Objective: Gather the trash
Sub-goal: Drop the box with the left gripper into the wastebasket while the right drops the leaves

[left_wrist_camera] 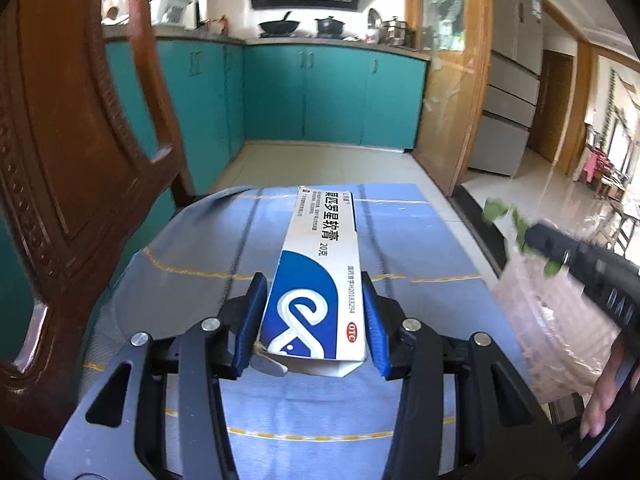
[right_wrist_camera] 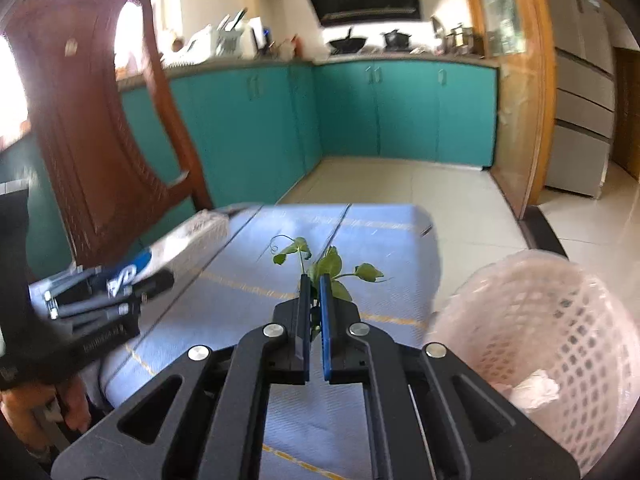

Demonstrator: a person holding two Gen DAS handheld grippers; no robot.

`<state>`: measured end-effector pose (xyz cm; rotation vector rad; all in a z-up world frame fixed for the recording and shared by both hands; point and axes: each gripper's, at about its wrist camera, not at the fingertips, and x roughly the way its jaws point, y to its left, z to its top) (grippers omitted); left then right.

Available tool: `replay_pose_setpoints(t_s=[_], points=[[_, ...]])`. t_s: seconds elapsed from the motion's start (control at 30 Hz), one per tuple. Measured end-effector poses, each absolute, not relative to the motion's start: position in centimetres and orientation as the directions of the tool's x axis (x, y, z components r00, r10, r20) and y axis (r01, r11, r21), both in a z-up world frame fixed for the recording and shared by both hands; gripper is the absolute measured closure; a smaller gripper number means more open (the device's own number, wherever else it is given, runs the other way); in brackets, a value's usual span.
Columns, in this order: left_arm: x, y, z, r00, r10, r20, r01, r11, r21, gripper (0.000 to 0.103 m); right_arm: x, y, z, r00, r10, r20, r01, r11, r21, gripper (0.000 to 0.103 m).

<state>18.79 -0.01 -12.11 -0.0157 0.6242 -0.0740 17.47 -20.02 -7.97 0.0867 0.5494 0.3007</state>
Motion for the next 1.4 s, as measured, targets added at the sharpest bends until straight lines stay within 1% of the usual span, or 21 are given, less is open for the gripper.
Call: replay_pose_setpoints(t_s=[0.13,0.3,0.43,0.63,0.77,0.93,1.0,1.03,1.07,1.13,1.23,1.27,1.3,1.33,1.37,1.4], points=[[18.5,-2.3,-12.0,0.808,-0.117,-0.577,0.120,0.992,-0.033,0.056,16.5,-24.3,-7.0,0.846,0.243,-0.475,-0.169,0.966,0.194,0.098],[17.6,-5.7,-11.3,0.796,-0.240,-0.556,0.227,0.969,-0.094,0.056,14.1,-30.0,-6.3,0.879,0.153,-0.453,-0.048,0.971,0.235,0.098],[17.0,-9.3,-10.9,0.770,-0.332,-0.544,0.313,0.941,-0.131,0.056,12.8,-33.4,-6.7,0.880,0.092,-0.466,0.032,0.967,0.251,0.098],[16.0,-15.4,-11.0,0.715,-0.444,-0.541,0.442,0.886,-0.142,0.056,11.2,-36.8,-7.7,0.867,0.045,-0.496,0.110,0.954,0.278,0.098],[15.7,-18.7,-11.8,0.683,-0.472,-0.557,0.492,0.861,-0.127,0.056,11.0,-37.8,-8.0,0.858,0.031,-0.513,0.132,0.952,0.278,0.098],[15.7,-21.1,-12.9,0.660,-0.473,-0.583,0.510,0.852,-0.115,0.055,11.1,-38.1,-8.7,0.840,0.031,-0.542,0.140,0.952,0.271,0.098],[15.8,-22.0,-13.0,0.669,-0.461,-0.583,0.509,0.856,-0.092,0.050,11.2,-38.0,-8.9,0.834,0.033,-0.550,0.139,0.954,0.267,0.098],[15.7,-22.3,-12.9,0.676,-0.453,-0.582,0.506,0.859,-0.080,0.037,11.2,-38.1,-9.0,0.831,0.034,-0.556,0.140,0.954,0.266,0.098],[15.6,-22.2,-12.9,0.688,-0.441,-0.577,0.498,0.865,-0.066,0.027,11.1,-38.3,-9.1,0.828,0.035,-0.559,0.140,0.954,0.266,0.098],[15.4,-21.9,-12.8,0.700,-0.434,-0.566,0.490,0.870,-0.060,0.025,11.2,-38.4,-9.3,0.822,0.038,-0.569,0.144,0.952,0.271,0.098],[15.4,-21.0,-12.4,0.726,-0.403,-0.557,0.459,0.887,-0.045,0.025,11.5,-38.4,-9.6,0.810,0.060,-0.583,0.141,0.946,0.293,0.096],[15.4,-20.4,-12.3,0.739,-0.387,-0.551,0.439,0.898,-0.041,0.024,11.6,-38.3,-9.7,0.806,0.068,-0.588,0.138,0.945,0.298,0.091],[15.5,-19.8,-12.1,0.747,-0.378,-0.548,0.425,0.904,-0.044,0.024,11.8,-38.1,-9.8,0.798,0.074,-0.597,0.136,0.944,0.299,0.077],[15.7,-18.8,-11.9,0.756,-0.364,-0.544,0.400,0.915,-0.056,0.023,11.9,-38.0,-9.9,0.796,0.074,-0.601,0.138,0.944,0.299,0.068],[15.9,-18.1,-11.7,0.759,-0.358,-0.545,0.386,0.920,-0.066,0.023,11.9,-37.8,-9.8,0.799,0.070,-0.598,0.141,0.944,0.298,0.049],[16.2,-17.3,-11.6,0.761,-0.352,-0.545,0.370,0.925,-0.081,0.022,11.7,-37.8,-9.7,0.805,0.067,-0.590,0.140,0.944,0.298,0.045]])
